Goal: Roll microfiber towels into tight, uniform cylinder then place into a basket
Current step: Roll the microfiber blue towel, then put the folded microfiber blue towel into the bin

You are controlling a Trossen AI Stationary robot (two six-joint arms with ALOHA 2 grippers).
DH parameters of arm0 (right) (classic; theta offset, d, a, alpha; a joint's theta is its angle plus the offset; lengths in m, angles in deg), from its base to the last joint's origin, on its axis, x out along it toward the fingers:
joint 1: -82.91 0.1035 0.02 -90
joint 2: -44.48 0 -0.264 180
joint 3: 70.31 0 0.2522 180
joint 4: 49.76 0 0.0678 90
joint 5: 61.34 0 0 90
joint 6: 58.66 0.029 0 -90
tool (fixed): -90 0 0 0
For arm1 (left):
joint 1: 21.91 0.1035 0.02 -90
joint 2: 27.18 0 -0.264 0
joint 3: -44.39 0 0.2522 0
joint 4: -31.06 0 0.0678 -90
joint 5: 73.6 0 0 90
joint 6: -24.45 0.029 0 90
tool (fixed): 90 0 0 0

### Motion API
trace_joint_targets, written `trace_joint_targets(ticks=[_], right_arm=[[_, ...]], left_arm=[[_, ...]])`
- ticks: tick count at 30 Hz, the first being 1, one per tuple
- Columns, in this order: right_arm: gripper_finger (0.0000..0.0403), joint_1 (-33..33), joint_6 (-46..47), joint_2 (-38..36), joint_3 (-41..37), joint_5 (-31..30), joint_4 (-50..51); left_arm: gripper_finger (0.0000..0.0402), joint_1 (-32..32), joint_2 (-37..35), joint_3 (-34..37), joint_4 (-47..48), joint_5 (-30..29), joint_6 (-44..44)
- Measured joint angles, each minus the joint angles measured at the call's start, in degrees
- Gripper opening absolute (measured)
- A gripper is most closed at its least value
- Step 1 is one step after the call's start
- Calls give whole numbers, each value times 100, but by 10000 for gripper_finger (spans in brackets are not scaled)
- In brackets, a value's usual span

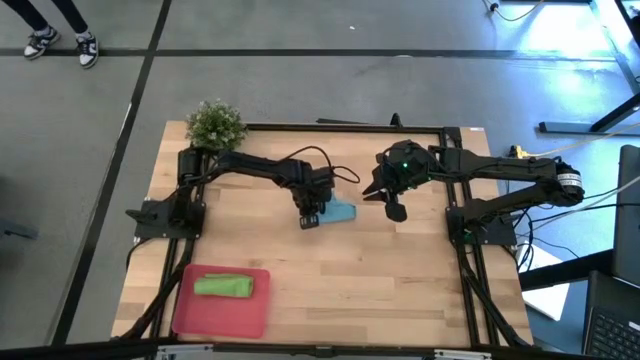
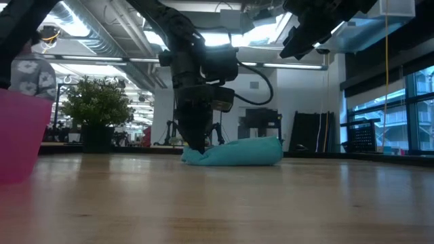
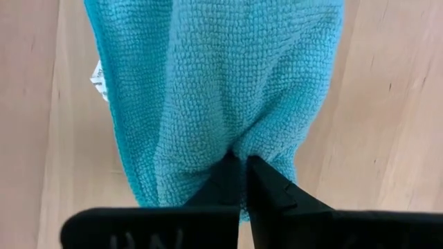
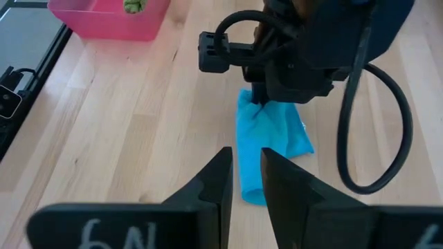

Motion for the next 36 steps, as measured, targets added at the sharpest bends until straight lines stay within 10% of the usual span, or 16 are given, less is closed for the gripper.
trace_joint_targets(ticks=[5,23,36], right_arm=[[77,0,1,0,0,0,-1],[77,0,1,0,2,0,-29],[77,-2,1,0,4,0,-98]], left_arm=[[44,26,-24,5,40,17,-10],[386,138,-206,7,158,-70,-47],[399,247,-494,-952,1285,-746,330]])
